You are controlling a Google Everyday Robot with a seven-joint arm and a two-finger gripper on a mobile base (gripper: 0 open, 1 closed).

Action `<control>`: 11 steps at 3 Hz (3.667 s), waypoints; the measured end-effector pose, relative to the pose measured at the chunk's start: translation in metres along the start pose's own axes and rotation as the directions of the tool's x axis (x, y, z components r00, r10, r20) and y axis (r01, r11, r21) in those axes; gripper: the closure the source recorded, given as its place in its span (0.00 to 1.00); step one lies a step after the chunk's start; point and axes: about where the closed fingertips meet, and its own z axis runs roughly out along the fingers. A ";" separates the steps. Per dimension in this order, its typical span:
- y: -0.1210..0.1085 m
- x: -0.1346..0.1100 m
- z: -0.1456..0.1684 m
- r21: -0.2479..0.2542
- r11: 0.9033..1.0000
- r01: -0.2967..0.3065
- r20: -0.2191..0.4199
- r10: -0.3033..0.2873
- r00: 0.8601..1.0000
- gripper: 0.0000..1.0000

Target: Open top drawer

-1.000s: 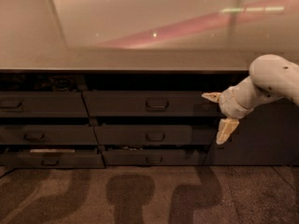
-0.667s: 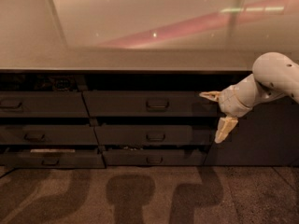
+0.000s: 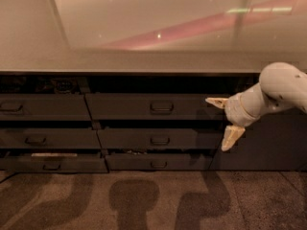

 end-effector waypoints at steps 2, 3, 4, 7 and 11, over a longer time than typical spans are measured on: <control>0.038 -0.008 0.015 0.080 0.988 0.133 -0.094 -0.125 0.988 0.00; 0.009 0.005 0.001 0.098 0.992 0.085 -0.086 -0.077 0.993 0.00; -0.056 0.020 -0.040 0.150 0.988 0.027 -0.096 -0.013 0.995 0.00; -0.060 0.065 0.015 0.100 0.995 0.010 -0.205 0.011 0.979 0.00; -0.074 0.060 0.008 0.094 0.995 0.017 -0.059 -0.012 0.998 0.00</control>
Offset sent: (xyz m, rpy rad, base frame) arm -0.0217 0.0000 0.0013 -0.0828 -0.1227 0.0455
